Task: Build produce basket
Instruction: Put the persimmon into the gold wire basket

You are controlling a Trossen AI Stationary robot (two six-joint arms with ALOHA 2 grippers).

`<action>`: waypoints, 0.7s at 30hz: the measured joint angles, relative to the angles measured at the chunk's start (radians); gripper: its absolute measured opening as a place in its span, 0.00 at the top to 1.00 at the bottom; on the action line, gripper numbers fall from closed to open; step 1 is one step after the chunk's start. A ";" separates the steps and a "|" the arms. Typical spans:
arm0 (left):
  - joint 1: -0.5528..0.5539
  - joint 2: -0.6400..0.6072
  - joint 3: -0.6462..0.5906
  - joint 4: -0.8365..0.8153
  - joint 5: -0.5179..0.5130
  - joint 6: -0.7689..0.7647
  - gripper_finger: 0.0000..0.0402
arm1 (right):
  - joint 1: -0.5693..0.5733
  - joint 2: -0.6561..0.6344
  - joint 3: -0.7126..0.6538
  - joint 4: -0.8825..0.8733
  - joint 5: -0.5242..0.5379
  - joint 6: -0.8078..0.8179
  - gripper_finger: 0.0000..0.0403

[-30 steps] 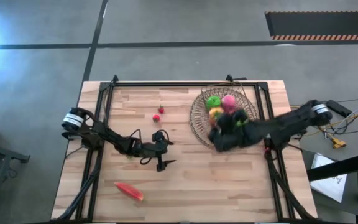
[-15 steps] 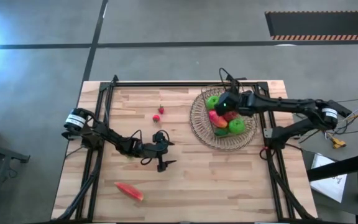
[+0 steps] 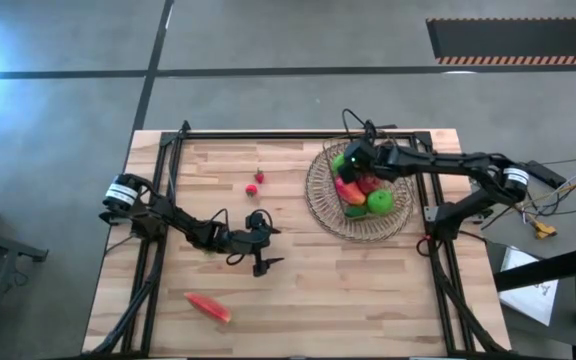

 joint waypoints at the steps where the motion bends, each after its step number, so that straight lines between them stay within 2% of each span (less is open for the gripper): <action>1: 0.000 0.000 0.000 -0.001 0.000 0.000 0.04 | -0.005 0.006 0.000 0.000 0.002 -0.003 0.22; 9: -0.001 0.000 0.000 -0.003 0.000 -0.001 0.04 | -0.011 0.012 0.000 -0.003 -0.005 -0.017 0.21; 17: -0.002 -0.001 0.000 -0.002 0.000 -0.002 0.04 | -0.011 0.006 -0.001 -0.009 -0.010 -0.043 0.11; 21: -0.005 -0.001 0.000 0.000 0.000 -0.002 0.04 | -0.010 0.000 -0.002 -0.015 -0.019 -0.072 0.10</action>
